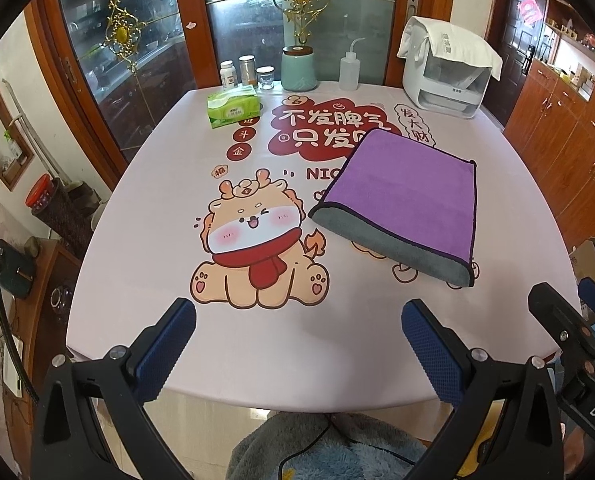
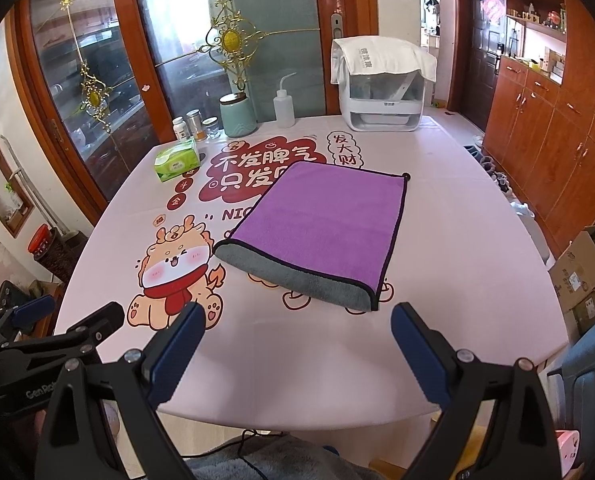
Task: Fold towel
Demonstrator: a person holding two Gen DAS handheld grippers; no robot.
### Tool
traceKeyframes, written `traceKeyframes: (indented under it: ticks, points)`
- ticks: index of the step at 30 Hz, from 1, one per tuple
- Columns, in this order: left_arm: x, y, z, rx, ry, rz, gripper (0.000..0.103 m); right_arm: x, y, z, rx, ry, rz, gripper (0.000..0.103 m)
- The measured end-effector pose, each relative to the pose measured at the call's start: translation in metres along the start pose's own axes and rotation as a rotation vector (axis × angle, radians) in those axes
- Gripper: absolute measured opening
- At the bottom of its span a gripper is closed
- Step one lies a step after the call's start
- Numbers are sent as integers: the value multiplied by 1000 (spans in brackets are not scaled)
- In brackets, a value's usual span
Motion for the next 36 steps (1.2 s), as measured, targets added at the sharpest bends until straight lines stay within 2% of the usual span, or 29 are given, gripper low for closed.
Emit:
traceKeyframes:
  ticks: [7, 16, 21, 25, 30, 36]
  points:
    - [-10, -7, 2, 26, 37, -46, 103, -7, -11, -4, 26, 10, -31, 95]
    - [-17, -11, 2, 51, 31, -74, 103, -21, -32, -4, 16, 35, -45, 95]
    - [-23, -8, -9, 43, 16, -73, 103, -30, -43, -4, -11, 46, -31, 95]
    - [-31, -9, -26, 14, -4, -56, 103, -40, -51, -7, -31, 56, 3, 95]
    - [-49, -17, -55, -93, -41, -49, 103, -51, -65, -16, -70, 36, 54, 95]
    - [-92, -20, -78, -146, 12, 32, 103, -84, -78, -14, -123, 75, 55, 94]
Point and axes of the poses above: each gripper's, at about its wrist camera, not at the fingertips, and x roughly against the way its jaws point, y to its left, z to its underside, the point moved 8 cm from there along -x, roughly the way its jaws point, and after that the axes turned 4 degrees about -z, right-handed, at the moved point
